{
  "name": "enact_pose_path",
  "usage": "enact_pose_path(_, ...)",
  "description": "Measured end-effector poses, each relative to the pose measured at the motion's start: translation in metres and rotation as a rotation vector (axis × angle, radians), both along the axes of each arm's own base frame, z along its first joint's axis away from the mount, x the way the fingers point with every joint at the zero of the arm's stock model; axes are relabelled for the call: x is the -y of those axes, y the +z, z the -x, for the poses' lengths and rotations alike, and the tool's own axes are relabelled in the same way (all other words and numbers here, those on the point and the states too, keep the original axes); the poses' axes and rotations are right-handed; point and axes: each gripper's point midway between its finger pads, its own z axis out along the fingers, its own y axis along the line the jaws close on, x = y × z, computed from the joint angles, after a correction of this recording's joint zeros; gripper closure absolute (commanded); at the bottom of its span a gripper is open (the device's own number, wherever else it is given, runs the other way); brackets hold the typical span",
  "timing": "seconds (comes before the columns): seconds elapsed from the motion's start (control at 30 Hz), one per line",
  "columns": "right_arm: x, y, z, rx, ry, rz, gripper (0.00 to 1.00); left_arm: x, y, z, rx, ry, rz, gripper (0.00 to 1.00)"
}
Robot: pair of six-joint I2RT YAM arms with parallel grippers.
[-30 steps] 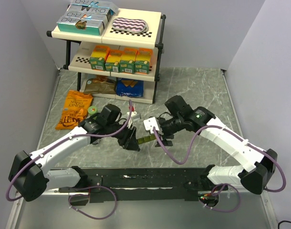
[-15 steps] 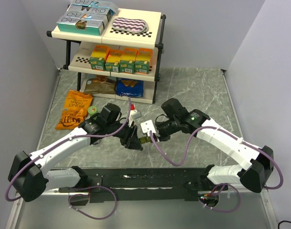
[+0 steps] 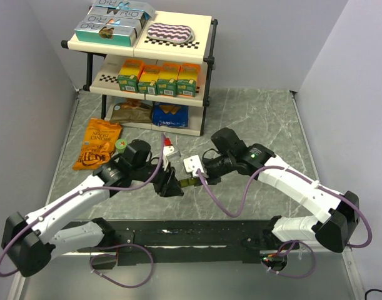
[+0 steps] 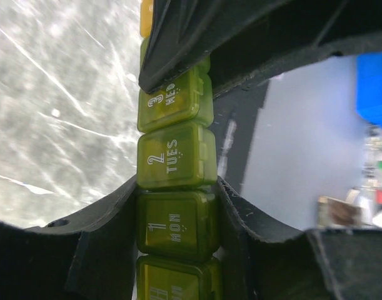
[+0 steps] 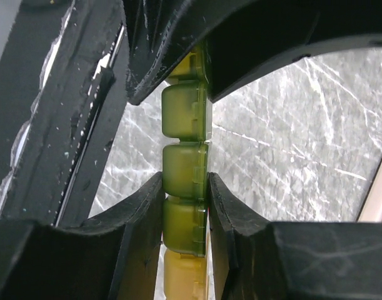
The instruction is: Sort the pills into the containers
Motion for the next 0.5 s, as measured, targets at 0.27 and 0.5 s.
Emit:
enact_pose_path(0.27,0.003,-0.002,0.009,-0.072,-0.016,0.014,1.00,-0.006,0.025,-0.012,0.300,0.021,0.070,0.26)
enact_pose_path(0.5,0.004,-0.001,0.012,-0.116,-0.028,0.008,1.00,-0.003,0.035,-0.012,0.477,-0.024,0.086,0.01)
